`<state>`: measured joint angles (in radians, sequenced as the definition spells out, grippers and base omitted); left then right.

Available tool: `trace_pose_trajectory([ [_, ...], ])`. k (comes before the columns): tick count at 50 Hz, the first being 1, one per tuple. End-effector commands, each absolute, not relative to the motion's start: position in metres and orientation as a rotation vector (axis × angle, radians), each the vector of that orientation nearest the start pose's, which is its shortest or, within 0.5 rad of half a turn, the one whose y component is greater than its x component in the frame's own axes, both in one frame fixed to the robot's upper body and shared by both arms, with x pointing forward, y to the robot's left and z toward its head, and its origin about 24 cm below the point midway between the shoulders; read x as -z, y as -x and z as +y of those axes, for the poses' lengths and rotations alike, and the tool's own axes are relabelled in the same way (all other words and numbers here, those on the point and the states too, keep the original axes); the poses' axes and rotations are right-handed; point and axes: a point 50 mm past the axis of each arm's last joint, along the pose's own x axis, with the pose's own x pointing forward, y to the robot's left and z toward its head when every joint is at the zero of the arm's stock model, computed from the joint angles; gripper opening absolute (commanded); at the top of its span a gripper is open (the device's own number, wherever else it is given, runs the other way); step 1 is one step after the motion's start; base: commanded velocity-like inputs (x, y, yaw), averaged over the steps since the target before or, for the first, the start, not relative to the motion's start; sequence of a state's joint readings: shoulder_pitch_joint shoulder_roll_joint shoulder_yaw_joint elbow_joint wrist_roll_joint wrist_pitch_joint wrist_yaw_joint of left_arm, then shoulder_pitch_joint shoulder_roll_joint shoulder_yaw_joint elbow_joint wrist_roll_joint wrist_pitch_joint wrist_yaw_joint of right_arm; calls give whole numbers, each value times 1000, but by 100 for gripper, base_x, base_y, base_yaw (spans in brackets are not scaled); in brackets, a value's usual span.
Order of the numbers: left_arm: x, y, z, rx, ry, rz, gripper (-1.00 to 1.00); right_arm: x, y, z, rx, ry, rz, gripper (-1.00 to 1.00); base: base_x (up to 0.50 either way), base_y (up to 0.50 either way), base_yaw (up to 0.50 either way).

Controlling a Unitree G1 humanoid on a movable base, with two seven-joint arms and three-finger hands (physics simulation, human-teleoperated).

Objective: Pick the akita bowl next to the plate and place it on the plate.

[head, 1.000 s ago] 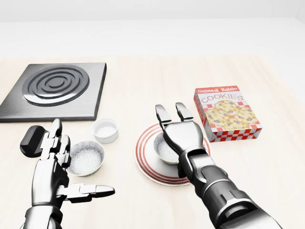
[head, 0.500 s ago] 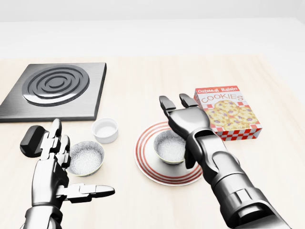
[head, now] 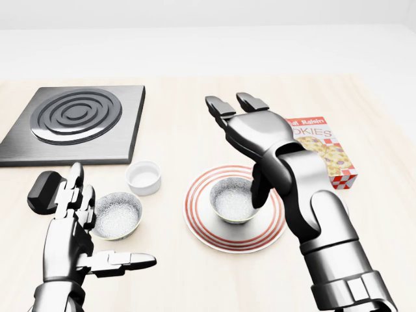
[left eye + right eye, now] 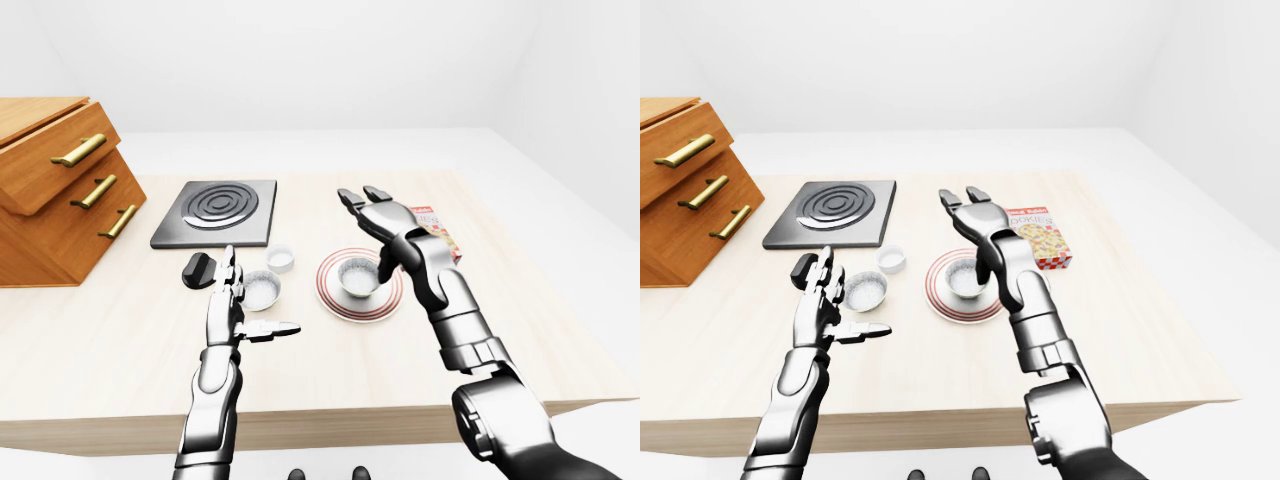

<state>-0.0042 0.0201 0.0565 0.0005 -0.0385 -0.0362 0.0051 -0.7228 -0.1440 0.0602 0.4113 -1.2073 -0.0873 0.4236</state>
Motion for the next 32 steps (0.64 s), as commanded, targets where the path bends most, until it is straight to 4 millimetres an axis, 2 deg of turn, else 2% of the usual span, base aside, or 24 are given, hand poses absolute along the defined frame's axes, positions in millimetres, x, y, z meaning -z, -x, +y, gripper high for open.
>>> trace_pose_trajectory([
  [1,-44,-254,167,-63,19,-40,100,-172,-357,-105,-376,1475,-178,100,0,0,0],
  [4,-49,-252,166,-63,19,-40,100,-180,-355,-107,-365,1480,-190,100,0,0,0],
  [12,-45,-254,167,-64,18,-40,100,-195,-346,-107,-365,1490,-221,100,0,0,0],
  [27,-47,-253,168,-73,15,-43,100,-209,-334,-111,-340,1495,-263,100,0,0,0],
  [32,-47,-253,167,-74,15,-43,100,-233,-322,-110,-267,1500,-369,100,0,0,0],
])
